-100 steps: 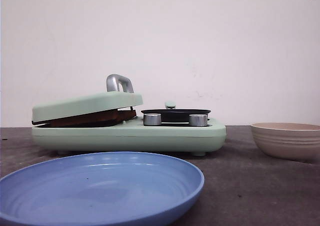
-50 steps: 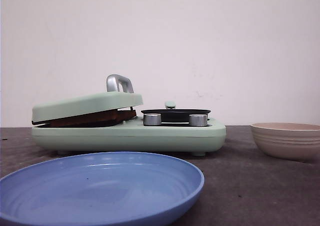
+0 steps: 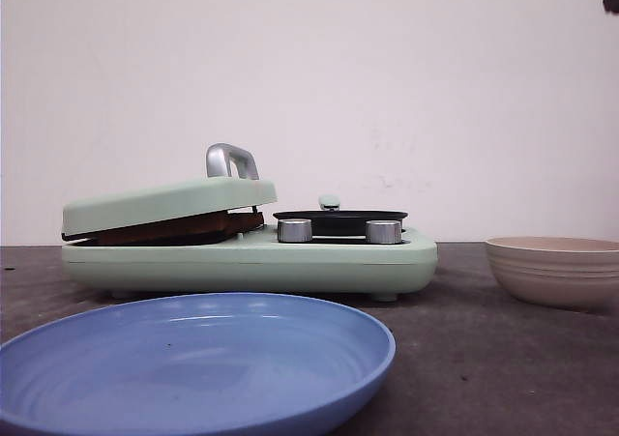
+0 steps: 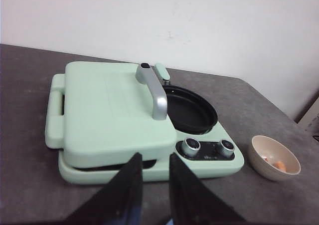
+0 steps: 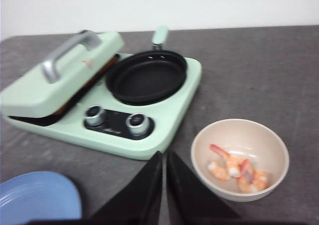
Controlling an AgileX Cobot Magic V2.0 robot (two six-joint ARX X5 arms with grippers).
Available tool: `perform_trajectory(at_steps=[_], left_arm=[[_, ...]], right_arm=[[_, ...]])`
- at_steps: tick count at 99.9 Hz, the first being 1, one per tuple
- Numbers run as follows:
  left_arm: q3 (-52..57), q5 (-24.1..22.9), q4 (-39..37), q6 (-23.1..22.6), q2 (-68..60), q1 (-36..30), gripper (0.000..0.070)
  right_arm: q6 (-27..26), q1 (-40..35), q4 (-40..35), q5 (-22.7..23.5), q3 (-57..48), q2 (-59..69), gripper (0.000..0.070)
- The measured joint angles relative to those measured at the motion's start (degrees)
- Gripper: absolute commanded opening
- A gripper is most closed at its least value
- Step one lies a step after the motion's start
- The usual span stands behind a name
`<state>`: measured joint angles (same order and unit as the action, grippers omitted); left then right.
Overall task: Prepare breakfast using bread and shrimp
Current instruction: 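Move the right gripper down to the cream shrimp bowl rim and grasp it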
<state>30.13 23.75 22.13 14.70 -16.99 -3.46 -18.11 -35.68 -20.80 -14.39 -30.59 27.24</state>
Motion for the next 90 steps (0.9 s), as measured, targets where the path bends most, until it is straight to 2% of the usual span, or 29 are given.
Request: perform_trajectory(at_steps=[16, 28, 35, 39, 49, 58, 63, 76, 90], left_arm=[[-0.02, 0.00, 3.32, -0.20, 1.33, 0.00, 0.0003], [-0.02, 0.02, 4.63, -0.83, 2.05, 0.00, 0.0007], [-0.02, 0.00, 5.49, -1.38, 2.19, 0.00, 0.0034], [-0.02, 0.00, 5.84, -1.79, 2.19, 0.00, 0.0034], [-0.02, 0.02, 6.73, -2.69, 2.19, 0.00, 0.0035], [-0.02, 0.00, 7.43, -3.67, 2.19, 0.00, 0.0046], [-0.02, 0.00, 7.63, -4.02, 2.19, 0.00, 0.0087], [-0.02, 0.00, 7.63, -4.74, 2.21, 0.00, 0.0156], [-0.02, 0.00, 7.63, -4.92, 2.29, 0.00, 0.0157]], right_arm=[[0.07, 4.52, 3.85, 1.31, -0.02, 5.84, 0.0004], [-0.13, 10.27, 3.78, 5.73, -1.31, 11.58, 0.0005], [-0.17, 14.45, 3.74, 9.57, -2.93, 15.12, 0.0014], [-0.15, 17.05, 3.65, 12.11, -4.13, 16.92, 0.0039], [-0.13, 23.82, 3.56, 18.45, -8.02, 21.53, 0.0154], [0.07, 29.68, 1.92, 23.63, -12.24, 26.32, 0.0191], [0.42, 32.46, 0.42, 25.99, -14.53, 29.09, 0.0218], [2.60, 37.77, -4.92, 29.94, -20.31, 36.65, 0.0240], [4.42, 40.52, -8.26, 32.39, -24.90, 44.11, 0.0241]])
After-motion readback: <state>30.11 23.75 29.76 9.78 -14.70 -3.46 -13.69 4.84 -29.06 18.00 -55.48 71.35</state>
